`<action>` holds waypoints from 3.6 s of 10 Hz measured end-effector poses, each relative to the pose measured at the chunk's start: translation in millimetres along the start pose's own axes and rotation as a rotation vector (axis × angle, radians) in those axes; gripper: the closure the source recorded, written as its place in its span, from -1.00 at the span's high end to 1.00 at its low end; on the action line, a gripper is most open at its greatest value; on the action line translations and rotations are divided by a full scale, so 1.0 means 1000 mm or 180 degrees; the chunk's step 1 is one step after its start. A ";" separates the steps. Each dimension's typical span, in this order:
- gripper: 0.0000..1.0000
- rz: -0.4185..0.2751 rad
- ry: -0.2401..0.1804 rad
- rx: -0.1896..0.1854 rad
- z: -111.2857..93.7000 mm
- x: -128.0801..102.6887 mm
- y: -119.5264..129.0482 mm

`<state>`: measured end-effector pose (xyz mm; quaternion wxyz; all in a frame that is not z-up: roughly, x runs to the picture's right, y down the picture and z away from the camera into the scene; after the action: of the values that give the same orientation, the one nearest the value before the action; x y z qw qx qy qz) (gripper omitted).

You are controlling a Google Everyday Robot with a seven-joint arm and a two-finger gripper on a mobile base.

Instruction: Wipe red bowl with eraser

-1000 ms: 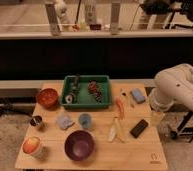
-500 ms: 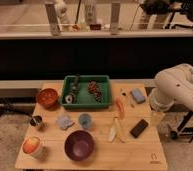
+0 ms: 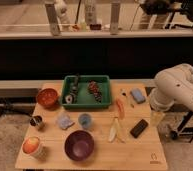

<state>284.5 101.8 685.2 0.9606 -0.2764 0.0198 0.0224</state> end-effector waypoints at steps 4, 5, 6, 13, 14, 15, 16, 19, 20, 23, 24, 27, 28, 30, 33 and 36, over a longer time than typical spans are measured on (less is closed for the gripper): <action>0.60 -0.0128 0.0002 -0.0038 0.024 -0.007 0.009; 0.60 -0.0160 0.0000 -0.0048 0.031 -0.008 0.011; 0.60 -0.0191 -0.0008 -0.0057 0.033 -0.010 0.012; 0.60 -0.0403 -0.0081 -0.0131 0.074 -0.015 0.021; 0.60 -0.0419 -0.0097 -0.0148 0.079 -0.014 0.020; 0.60 -0.0430 -0.0107 -0.0174 0.085 -0.014 0.022; 0.60 -0.0449 -0.0112 -0.0203 0.092 -0.013 0.023; 0.60 -0.0513 -0.0136 -0.0245 0.102 -0.014 0.021; 0.60 -0.0529 -0.0143 -0.0257 0.105 -0.013 0.021; 0.60 -0.0580 -0.0145 -0.0310 0.117 -0.011 0.018; 0.60 -0.0594 -0.0137 -0.0319 0.120 -0.009 0.018; 0.60 -0.0639 -0.0148 -0.0347 0.126 -0.007 0.015; 0.60 -0.0660 -0.0144 -0.0368 0.129 -0.006 0.015; 0.60 -0.0715 -0.0150 -0.0400 0.133 -0.005 0.014; 0.60 -0.0776 -0.0151 -0.0448 0.139 -0.003 0.013; 0.60 -0.0845 -0.0152 -0.0491 0.144 -0.002 0.013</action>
<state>285.4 189.7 800.0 0.9312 -0.3489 -0.0416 -0.0968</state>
